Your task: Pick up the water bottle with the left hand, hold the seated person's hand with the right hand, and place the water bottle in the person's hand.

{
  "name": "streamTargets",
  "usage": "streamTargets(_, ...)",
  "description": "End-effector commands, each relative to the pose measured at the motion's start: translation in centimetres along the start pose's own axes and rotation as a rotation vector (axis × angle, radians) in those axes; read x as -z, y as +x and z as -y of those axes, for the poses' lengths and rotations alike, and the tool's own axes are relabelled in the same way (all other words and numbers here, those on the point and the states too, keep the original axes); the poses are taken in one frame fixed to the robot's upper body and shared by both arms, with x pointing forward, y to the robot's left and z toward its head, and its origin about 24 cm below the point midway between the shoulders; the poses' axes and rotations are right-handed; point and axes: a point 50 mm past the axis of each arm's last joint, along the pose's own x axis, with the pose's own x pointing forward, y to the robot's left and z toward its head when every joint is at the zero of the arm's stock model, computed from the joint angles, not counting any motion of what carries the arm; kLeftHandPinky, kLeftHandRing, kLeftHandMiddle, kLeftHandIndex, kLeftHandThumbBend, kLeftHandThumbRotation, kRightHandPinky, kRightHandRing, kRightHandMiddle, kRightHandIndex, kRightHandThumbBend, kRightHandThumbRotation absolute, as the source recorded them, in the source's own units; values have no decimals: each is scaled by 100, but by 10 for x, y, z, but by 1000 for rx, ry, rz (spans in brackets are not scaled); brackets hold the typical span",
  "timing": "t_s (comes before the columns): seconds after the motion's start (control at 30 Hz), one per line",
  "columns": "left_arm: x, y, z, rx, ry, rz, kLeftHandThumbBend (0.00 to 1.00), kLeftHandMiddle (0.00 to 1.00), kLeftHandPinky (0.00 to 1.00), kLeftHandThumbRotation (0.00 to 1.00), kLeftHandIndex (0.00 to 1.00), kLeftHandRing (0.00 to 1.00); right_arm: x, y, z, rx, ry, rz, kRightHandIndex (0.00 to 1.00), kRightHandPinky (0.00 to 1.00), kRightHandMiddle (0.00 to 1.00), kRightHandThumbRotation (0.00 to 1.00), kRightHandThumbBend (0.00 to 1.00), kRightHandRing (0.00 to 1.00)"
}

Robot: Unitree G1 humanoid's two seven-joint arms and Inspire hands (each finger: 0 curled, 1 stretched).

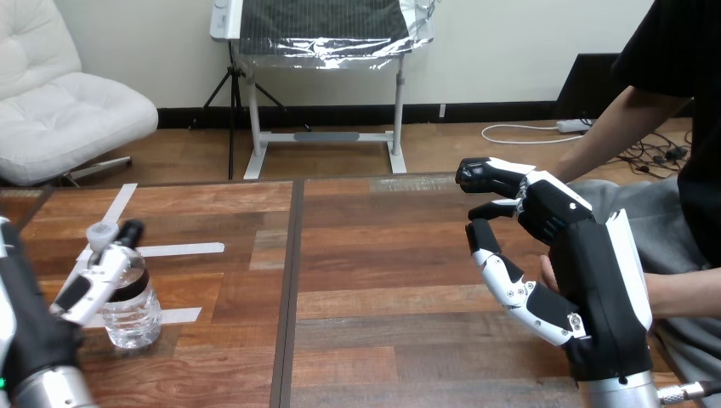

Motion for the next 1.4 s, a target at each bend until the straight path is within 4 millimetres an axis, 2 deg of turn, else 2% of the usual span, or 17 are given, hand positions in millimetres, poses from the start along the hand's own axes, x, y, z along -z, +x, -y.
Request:
streamTargets(0.0,-18,18,8,19,-17,48,99,97,86,57,99,96,-5,15,4,-4,-14,66,68,59,77,12,33,73)
streamTargets(0.63,-10,33,22,69,-6,-45,100,99,86,60,100,97,-4,18,3,-14,-11,61,67,60,76,13,34,72)
streamTargets(1.0,-4,38,26,102,9,-87,100,99,87,64,100,98,-5,20,4,-19,-18,61,67,60,76,17,35,71)
streamTargets(1.37,1,39,30,128,-8,-118,100,98,87,63,100,97,-6,20,4,-18,-17,59,66,60,75,16,34,71)
